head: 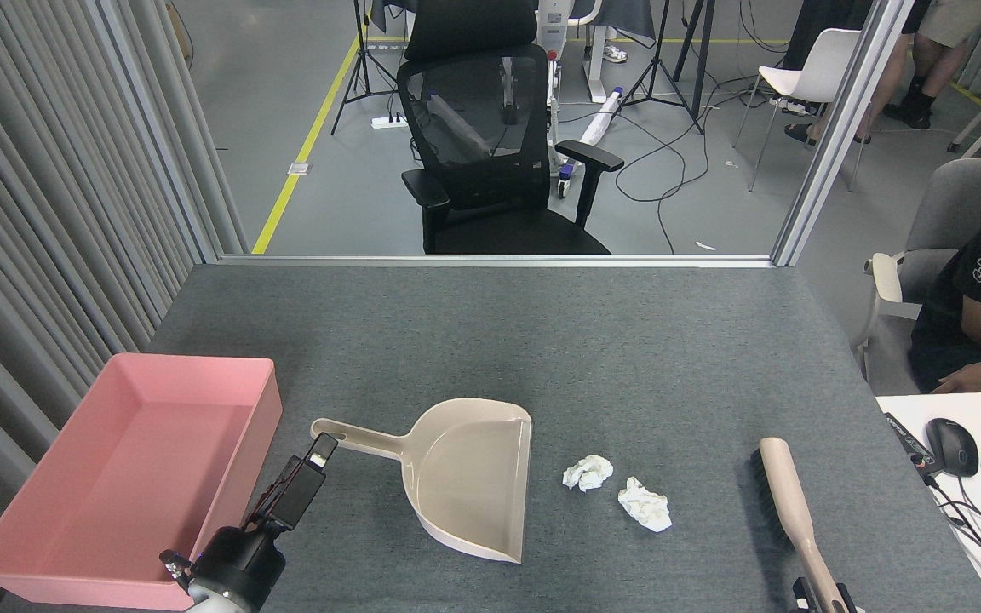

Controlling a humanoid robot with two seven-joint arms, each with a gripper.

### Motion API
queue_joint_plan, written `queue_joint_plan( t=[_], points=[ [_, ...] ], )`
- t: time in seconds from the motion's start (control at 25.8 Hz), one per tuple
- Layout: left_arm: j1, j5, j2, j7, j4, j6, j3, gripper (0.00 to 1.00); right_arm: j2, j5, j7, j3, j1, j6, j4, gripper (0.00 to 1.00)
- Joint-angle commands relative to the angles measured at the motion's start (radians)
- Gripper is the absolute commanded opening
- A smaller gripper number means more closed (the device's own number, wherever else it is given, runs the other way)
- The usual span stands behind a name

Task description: Sweep and dump garbage into bin

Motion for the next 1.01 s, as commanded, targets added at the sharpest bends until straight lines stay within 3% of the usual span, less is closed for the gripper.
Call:
queue_joint_plan(
  t=[0.0, 0.12, 0.23, 0.81, 0.97],
  points=[
    [-0.003, 0.0, 0.0, 0.0, -0.001, 0.0, 0.0, 0.99, 0.0, 0.0, 0.0, 0.0, 0.001, -0.001, 0.001, 0.44],
    [-0.003, 0.0, 0.0, 0.0, 0.0, 0.0, 0.0, 0.99, 0.0, 0.0, 0.001, 0.0, 0.004, -0.001, 0.001, 0.41],
    [-0.003, 0.0, 0.0, 0.0, 0.0, 0.0, 0.0, 0.99, 0.0, 0.0, 0.001, 0.0, 0.006, -0.001, 0.001, 0.32],
    [-0.003, -0.001, 0.0, 0.0, -0.001, 0.0, 0.0, 0.99, -0.002, 0.0, -0.005, -0.001, 0.004, -0.002, 0.001, 0.3],
    [-0.005, 0.0, 0.0, 0.0, -0.001, 0.0, 0.0, 0.99, -0.002, 0.0, -0.025, -0.001, 0.007, -0.005, 0.001, 0.13]
  ],
)
